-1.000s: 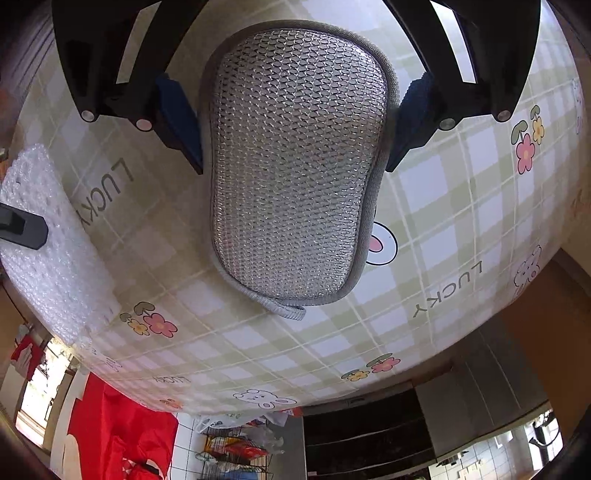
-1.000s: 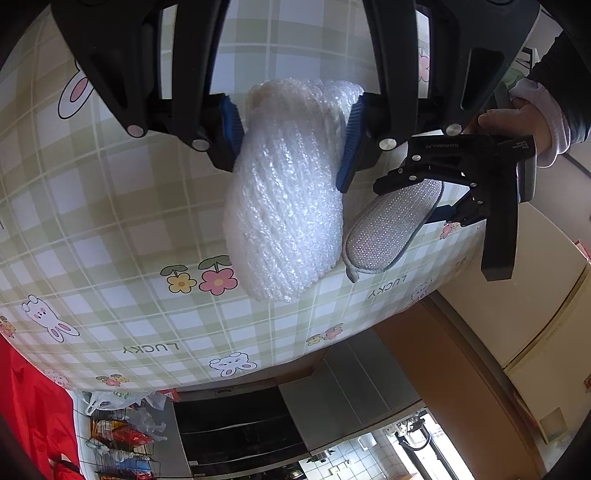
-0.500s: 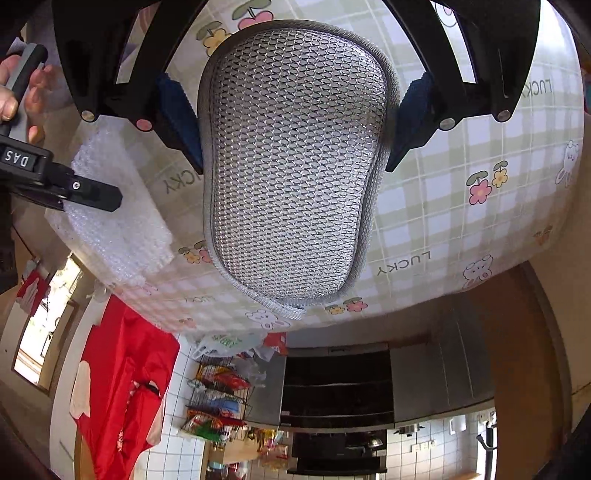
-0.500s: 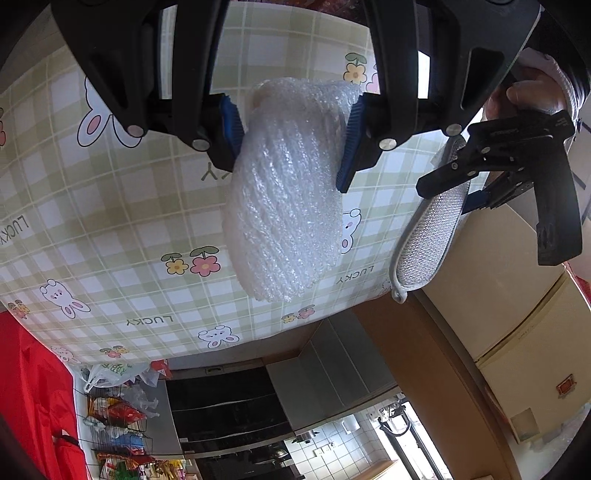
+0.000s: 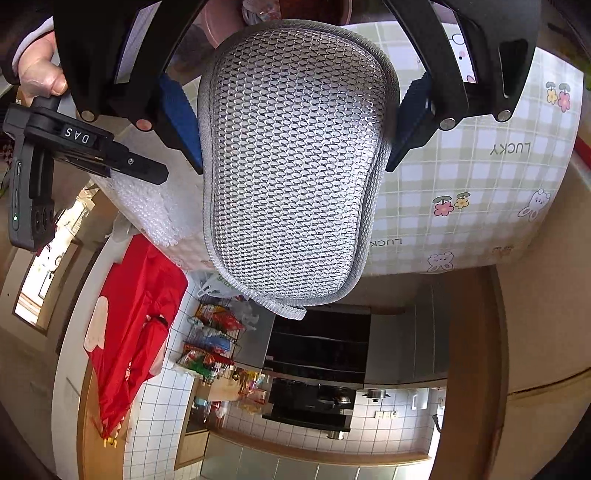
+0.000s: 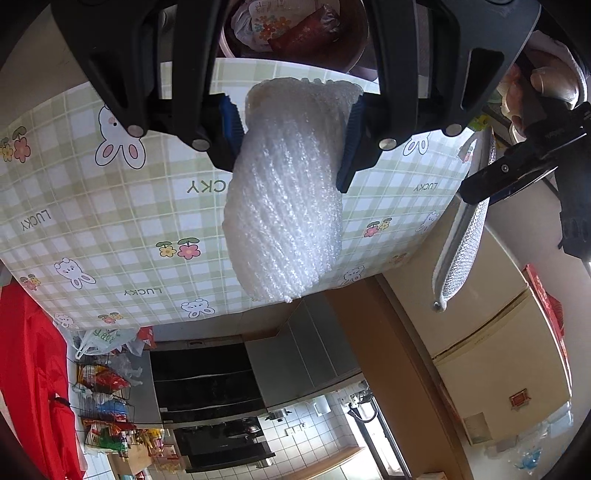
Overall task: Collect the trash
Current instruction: 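Carry the mesh pad over the bucket and open the right gripper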
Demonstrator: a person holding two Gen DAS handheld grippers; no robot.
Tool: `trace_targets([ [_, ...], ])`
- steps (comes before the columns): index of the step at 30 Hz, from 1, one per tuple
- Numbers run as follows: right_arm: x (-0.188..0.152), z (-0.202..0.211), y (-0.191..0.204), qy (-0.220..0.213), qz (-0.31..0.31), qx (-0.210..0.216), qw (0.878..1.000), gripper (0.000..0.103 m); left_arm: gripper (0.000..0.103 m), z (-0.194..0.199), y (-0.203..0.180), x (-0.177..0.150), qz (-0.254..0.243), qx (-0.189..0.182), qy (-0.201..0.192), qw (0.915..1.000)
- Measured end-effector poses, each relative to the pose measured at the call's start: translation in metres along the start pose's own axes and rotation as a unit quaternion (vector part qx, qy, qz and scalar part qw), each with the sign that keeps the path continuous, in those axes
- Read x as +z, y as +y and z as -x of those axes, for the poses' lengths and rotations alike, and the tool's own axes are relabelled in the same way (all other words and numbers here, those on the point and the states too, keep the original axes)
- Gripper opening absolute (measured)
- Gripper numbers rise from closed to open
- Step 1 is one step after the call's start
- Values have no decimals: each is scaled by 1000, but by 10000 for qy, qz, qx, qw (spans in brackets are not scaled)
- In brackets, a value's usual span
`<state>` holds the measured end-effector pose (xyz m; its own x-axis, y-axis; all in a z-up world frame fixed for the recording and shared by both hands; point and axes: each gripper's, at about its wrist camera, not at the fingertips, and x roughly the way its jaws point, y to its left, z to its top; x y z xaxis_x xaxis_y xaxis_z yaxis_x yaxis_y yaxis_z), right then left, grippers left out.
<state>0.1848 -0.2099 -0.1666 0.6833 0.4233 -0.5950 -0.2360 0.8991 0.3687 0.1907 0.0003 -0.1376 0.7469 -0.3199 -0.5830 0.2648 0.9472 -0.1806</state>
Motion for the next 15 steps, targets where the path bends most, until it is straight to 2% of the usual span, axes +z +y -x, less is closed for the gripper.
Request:
trace_targets([
  [15, -42, 68, 48, -85, 425, 37, 9991, 47, 90, 118, -2, -38, 247, 285, -526, 9979],
])
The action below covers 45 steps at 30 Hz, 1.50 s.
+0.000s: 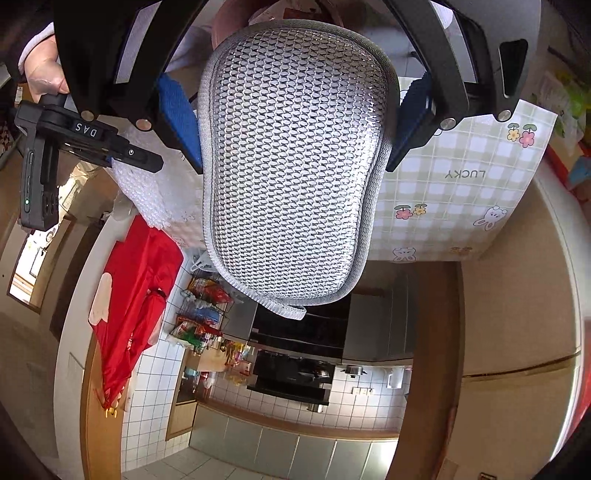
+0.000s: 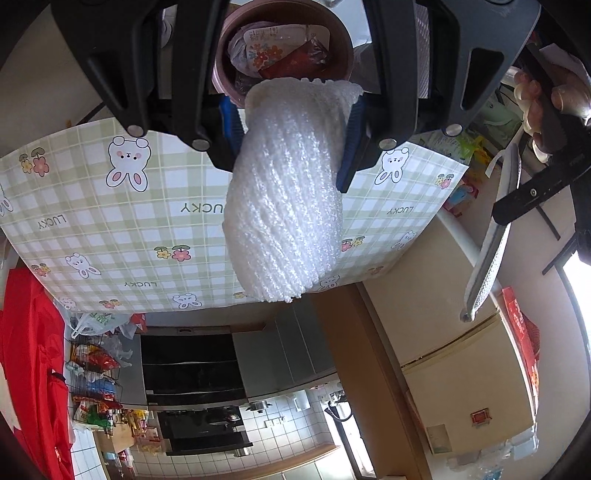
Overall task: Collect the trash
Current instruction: 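Carry the mesh pad over the bucket and open the right gripper, then lower the grey sponge into the bucket and open the left gripper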
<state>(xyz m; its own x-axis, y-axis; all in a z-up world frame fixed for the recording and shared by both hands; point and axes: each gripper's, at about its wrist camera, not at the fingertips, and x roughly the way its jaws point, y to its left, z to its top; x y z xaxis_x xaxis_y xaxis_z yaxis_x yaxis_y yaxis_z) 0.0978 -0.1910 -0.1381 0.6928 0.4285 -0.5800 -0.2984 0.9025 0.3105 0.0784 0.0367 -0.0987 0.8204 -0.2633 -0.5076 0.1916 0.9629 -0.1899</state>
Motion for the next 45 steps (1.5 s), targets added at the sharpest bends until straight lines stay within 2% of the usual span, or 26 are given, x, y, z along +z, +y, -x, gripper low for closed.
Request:
trace_targets([
  [7, -18, -5, 20, 258, 261, 67, 9993, 47, 90, 25, 5, -6, 112, -8, -189, 9998],
  [14, -29, -25, 24, 601, 319, 155, 9976, 48, 90, 17, 23, -13, 296, 23, -100, 9995],
  [22, -32, -42, 24, 852, 389, 291, 9952, 54, 90, -3, 25, -12, 367, -22, 58, 9993],
  [28, -37, -48, 23, 988, 310, 330, 9941, 67, 90, -9, 24, -15, 360, -56, 130, 9993],
  [36, -31, -36, 21, 756, 272, 274, 9964, 95, 90, -8, 23, -17, 309, -99, 163, 9993],
  [45, -7, -6, 2, 183, 119, -148, 9997, 97, 90, -10, 6, -25, 44, -236, 357, 9991],
])
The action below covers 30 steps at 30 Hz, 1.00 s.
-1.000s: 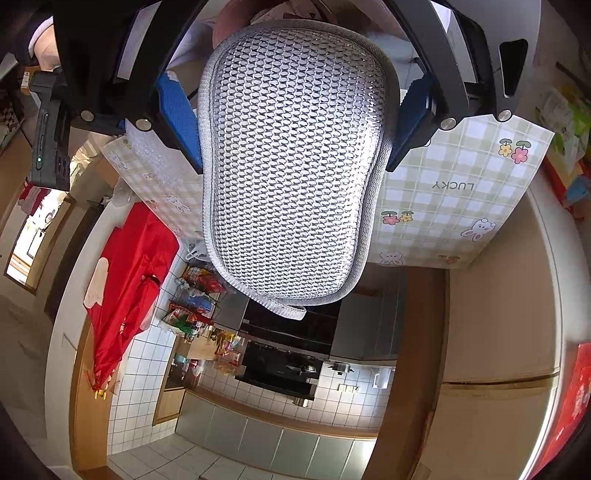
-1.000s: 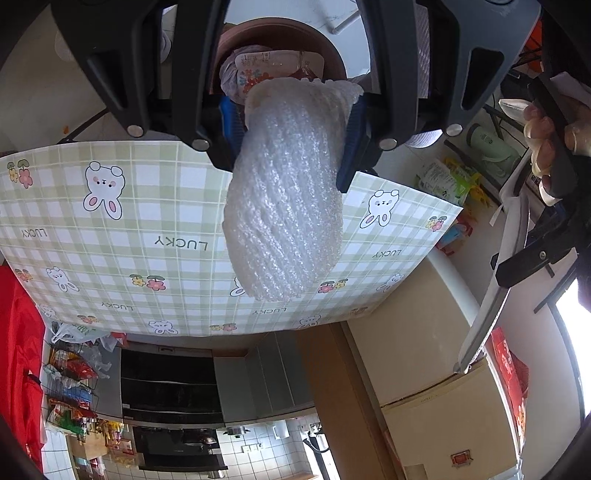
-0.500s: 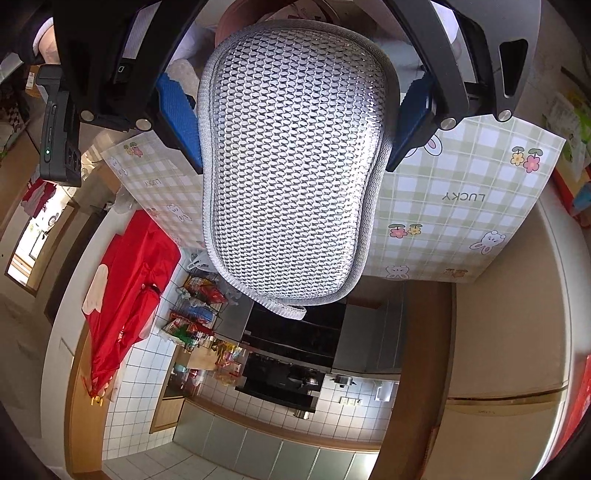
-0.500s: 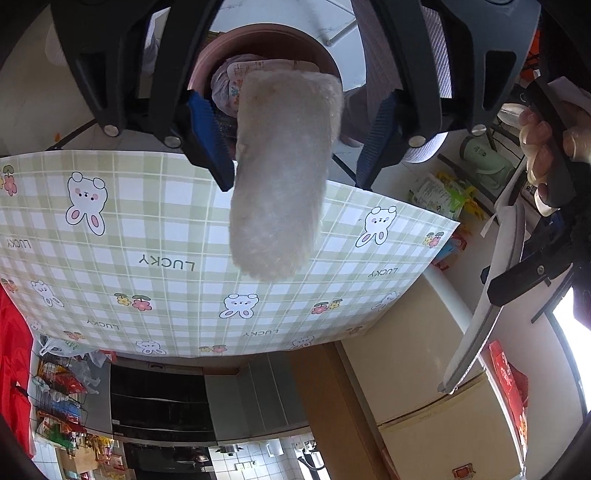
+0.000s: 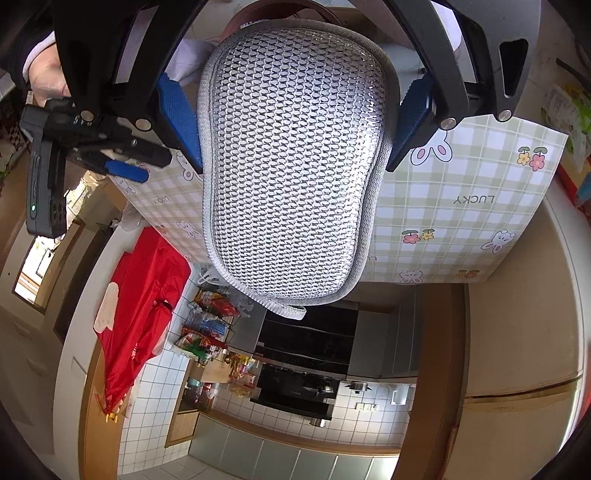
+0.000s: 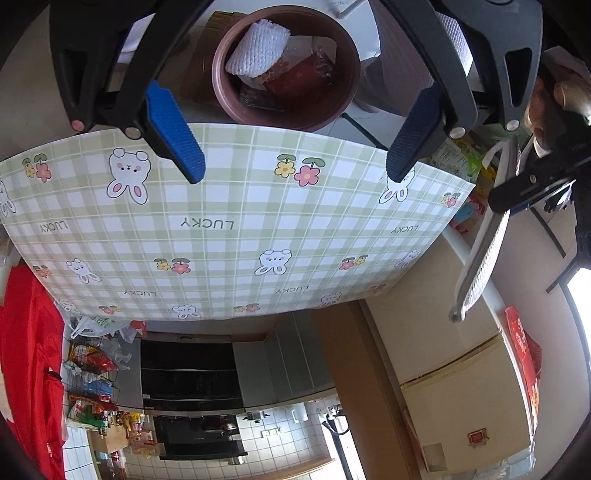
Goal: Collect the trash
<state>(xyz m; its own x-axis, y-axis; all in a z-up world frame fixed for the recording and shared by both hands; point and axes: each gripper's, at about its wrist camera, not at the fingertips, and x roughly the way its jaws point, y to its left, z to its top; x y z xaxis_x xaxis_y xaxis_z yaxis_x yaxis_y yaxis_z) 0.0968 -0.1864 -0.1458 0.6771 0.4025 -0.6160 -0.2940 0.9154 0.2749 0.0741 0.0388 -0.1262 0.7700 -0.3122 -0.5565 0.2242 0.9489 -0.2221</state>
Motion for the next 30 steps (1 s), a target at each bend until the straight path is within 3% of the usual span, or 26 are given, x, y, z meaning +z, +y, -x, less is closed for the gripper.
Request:
trace_targets([
  [8, 12, 24, -24, -356, -182, -196, 9990, 97, 90, -18, -34, -9, -433, -266, 314, 9982],
  [18, 8, 32, -46, -424, -462, -264, 9977, 97, 93, -46, -62, -26, -755, -535, 781, 9926],
  [30, 3, 30, -47, -364, -512, -278, 9976, 97, 97, -51, -51, -30, -565, -418, 834, 9940],
])
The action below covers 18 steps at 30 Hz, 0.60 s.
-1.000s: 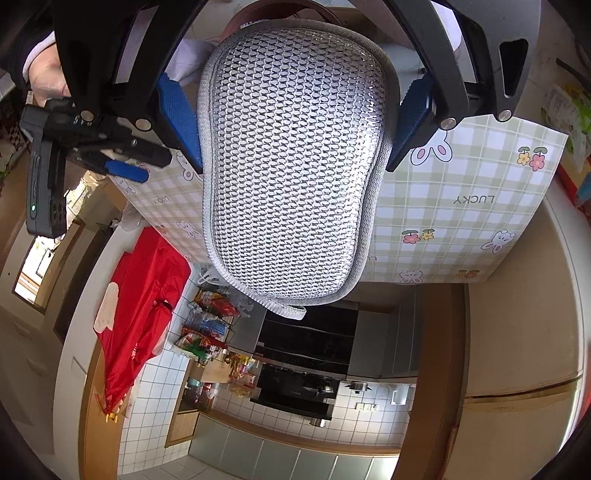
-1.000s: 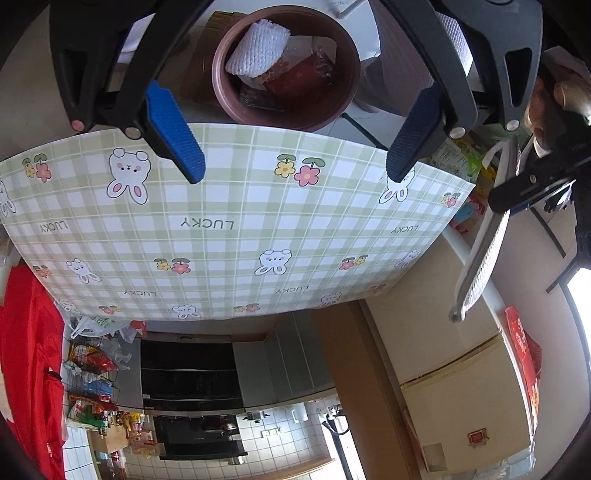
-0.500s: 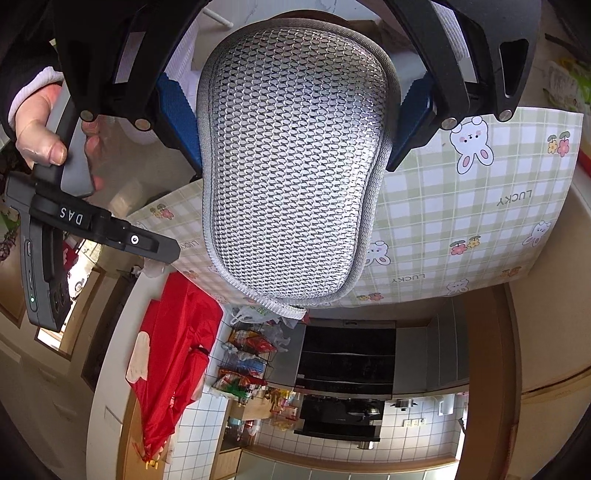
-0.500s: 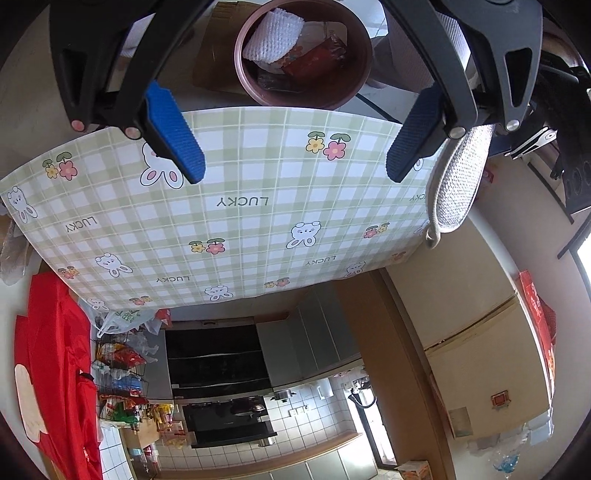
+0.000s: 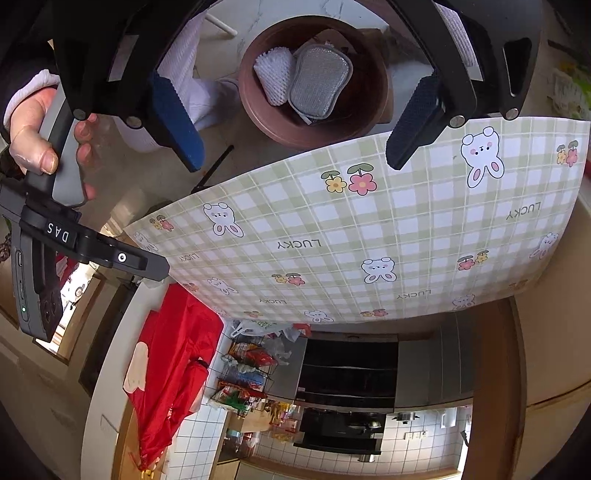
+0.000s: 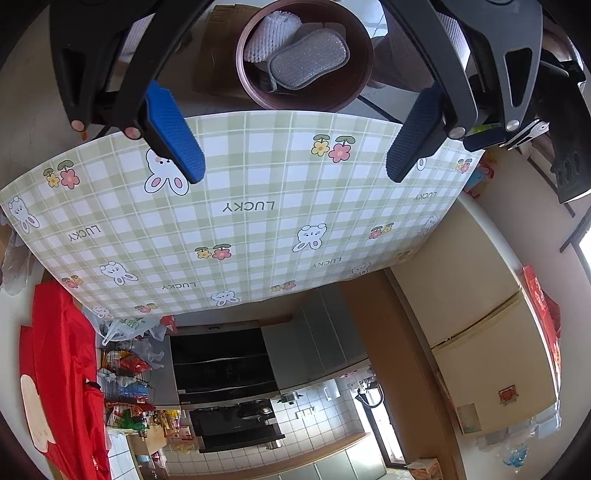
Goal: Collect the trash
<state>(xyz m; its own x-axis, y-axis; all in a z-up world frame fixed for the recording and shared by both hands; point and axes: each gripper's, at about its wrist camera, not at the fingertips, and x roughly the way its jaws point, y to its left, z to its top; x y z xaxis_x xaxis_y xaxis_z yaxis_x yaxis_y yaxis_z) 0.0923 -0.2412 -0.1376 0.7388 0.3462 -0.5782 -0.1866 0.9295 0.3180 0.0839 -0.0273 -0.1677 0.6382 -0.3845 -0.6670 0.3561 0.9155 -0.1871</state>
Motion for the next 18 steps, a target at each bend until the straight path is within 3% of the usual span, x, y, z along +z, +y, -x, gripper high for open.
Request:
trace_targets([
  [12, 5, 2, 12, 31, 230, -59, 9997, 97, 97, 15, 10, 9, 166, 305, -258, 9991],
  [18, 33, 19, 33, -166, 818, -336, 9959, 97, 97, 42, 11, 41, -85, 626, -788, 9949],
])
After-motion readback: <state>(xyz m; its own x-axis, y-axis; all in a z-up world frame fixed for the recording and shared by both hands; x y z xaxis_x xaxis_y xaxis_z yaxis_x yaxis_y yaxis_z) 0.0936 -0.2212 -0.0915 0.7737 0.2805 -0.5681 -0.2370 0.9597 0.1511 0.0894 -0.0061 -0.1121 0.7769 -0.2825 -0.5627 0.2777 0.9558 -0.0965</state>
